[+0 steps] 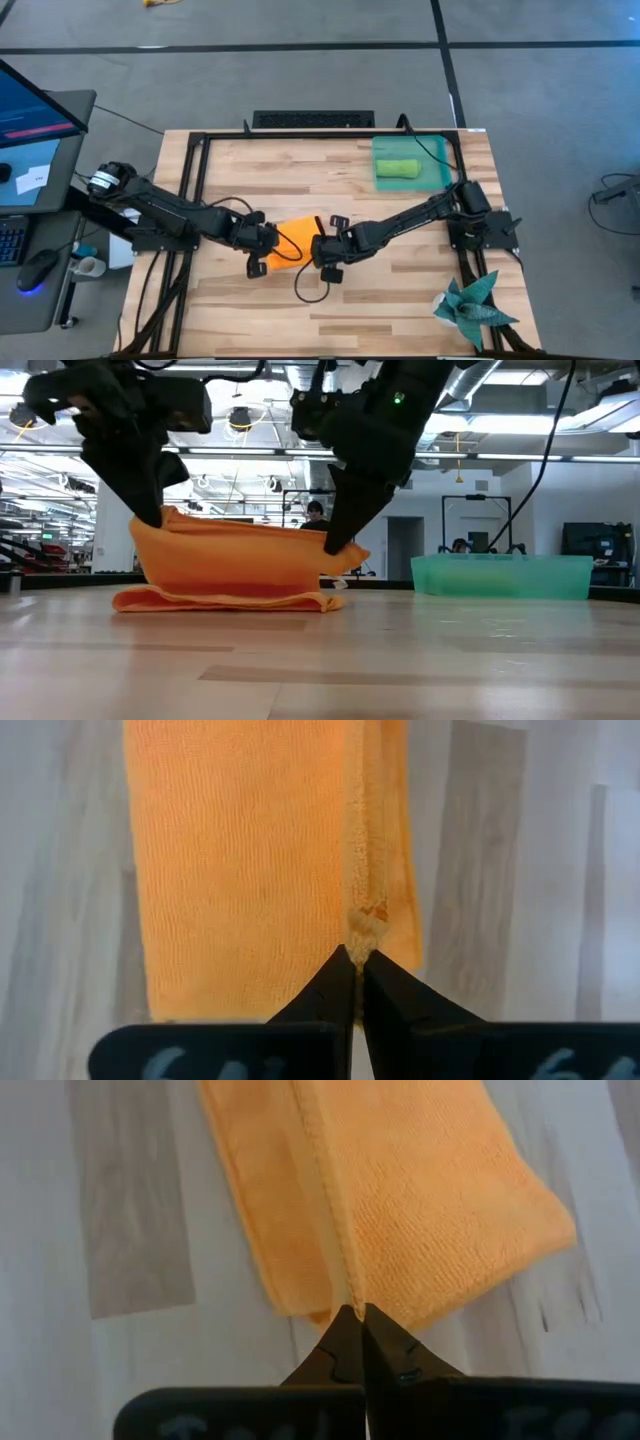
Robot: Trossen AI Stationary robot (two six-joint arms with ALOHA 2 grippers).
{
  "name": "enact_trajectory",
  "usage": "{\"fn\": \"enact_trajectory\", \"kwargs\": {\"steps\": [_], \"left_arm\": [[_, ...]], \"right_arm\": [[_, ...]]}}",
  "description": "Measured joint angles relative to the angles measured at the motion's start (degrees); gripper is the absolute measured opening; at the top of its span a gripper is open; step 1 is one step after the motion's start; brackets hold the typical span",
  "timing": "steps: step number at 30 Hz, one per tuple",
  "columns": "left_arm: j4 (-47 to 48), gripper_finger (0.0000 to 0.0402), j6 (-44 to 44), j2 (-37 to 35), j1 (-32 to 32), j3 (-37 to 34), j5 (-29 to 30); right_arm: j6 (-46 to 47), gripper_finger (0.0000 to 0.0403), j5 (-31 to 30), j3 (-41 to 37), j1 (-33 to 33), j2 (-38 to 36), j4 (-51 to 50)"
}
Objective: Roll microfiber towels into tight, uniform cylinder then place into a basket
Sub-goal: Fold the orange microfiber towel
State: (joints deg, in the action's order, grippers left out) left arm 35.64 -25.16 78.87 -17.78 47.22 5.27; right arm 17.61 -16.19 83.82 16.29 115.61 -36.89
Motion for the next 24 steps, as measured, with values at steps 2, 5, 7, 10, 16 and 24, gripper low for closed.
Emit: {"fn": "enact_trajectory", "kwargs": {"steps": [2,5,7,10,16,24], "left_arm": [[-0.8,0.0002,-1.4,0.0,-0.8,-0.7,0.2],[-1.6,0.0002,-3.4,0.0,-1.6,-1.4,0.6],[-2.4,0.0002,-4.1,0.0,-2.1,-1.8,0.9],[-3.6,0.0002,-4.5,0.0,-2.8,-2.2,1.1],[-3.3,0.0005,-5.4,0.0,-2.8,-2.4,1.4],[0.1,0.0047,-5.6,0.0,-4.1,-2.6,0.4]], "right_arm": [[0.0,0.0004,-0.3,0.0,0.4,0.0,0.3],[0.0,0.0004,-1.2,-1.7,0.0,0.0,2.8],[0.0,0.0004,-1.2,-2.4,-0.3,0.0,3.4],[0.0,0.0004,-1.6,-2.5,-0.3,-0.1,3.6],[-1.5,0.0005,-1.6,-2.6,-0.3,-0.1,3.9],[-3.7,0.0005,-1.6,-3.1,-0.6,0.0,3.9]]}}
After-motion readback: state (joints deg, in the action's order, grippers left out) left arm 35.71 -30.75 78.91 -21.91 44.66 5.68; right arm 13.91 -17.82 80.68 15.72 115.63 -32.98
